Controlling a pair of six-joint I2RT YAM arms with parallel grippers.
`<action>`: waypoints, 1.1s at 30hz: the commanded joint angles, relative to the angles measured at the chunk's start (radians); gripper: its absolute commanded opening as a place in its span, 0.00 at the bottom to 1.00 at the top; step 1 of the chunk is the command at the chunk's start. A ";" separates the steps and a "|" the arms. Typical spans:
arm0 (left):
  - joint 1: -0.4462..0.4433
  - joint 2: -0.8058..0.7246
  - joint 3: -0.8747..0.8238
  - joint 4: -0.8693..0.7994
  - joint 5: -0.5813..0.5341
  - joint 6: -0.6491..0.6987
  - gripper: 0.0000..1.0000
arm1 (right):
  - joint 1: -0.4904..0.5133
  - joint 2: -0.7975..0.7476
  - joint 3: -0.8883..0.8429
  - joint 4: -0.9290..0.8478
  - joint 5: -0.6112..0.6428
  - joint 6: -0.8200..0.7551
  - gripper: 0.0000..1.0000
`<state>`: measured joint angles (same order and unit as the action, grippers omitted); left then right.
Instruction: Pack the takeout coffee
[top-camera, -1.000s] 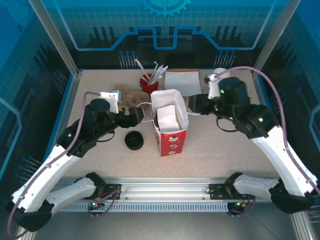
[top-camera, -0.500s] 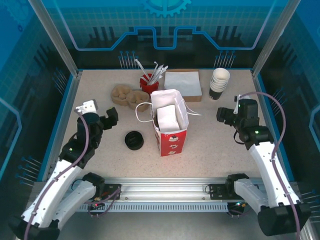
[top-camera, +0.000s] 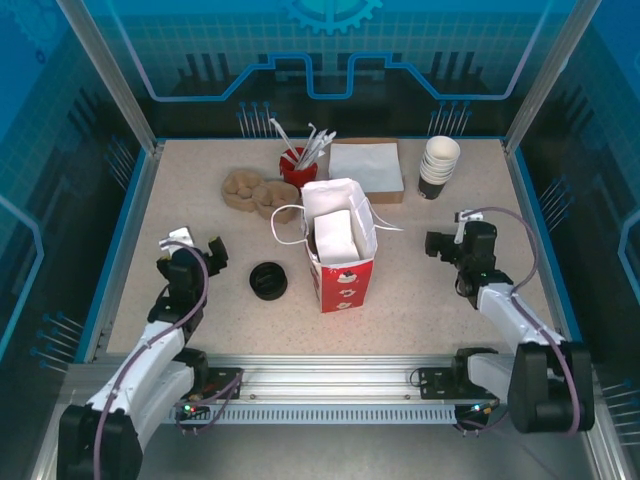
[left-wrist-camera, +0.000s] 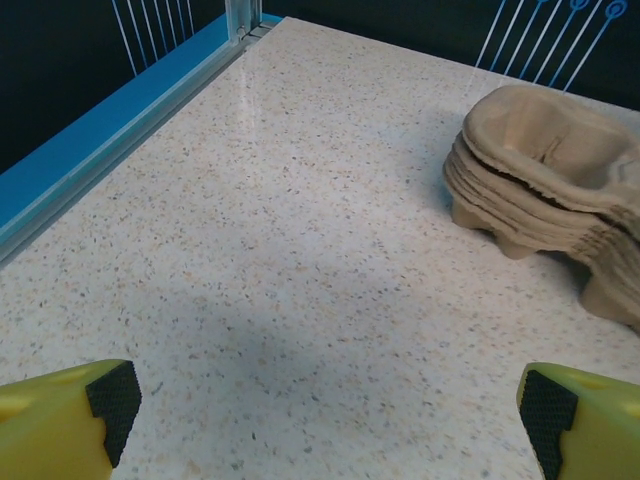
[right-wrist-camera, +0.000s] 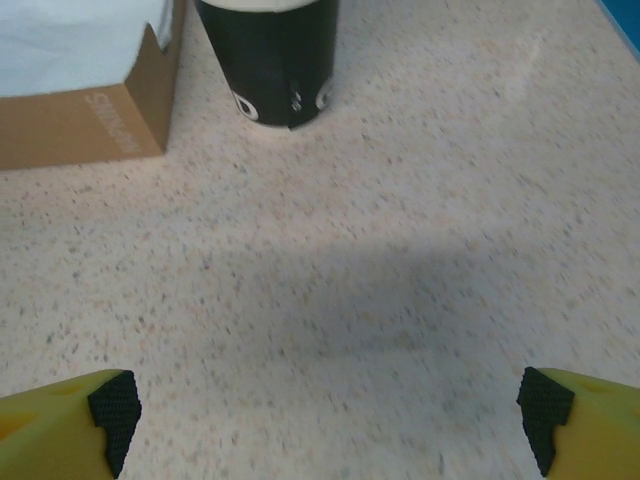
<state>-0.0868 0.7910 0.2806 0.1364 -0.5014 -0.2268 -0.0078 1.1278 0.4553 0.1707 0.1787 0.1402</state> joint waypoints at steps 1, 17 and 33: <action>0.048 0.088 -0.044 0.239 0.066 0.080 0.99 | -0.006 0.057 -0.053 0.313 -0.029 -0.056 1.00; 0.117 0.542 0.063 0.617 0.273 0.149 0.99 | 0.042 0.311 -0.067 0.608 -0.071 -0.095 1.00; 0.067 0.756 0.095 0.784 0.324 0.210 0.99 | 0.083 0.377 -0.033 0.604 -0.051 -0.140 1.00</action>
<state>-0.0113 1.5429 0.3584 0.8646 -0.1883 -0.0479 0.0673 1.4967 0.4000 0.7425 0.1226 0.0170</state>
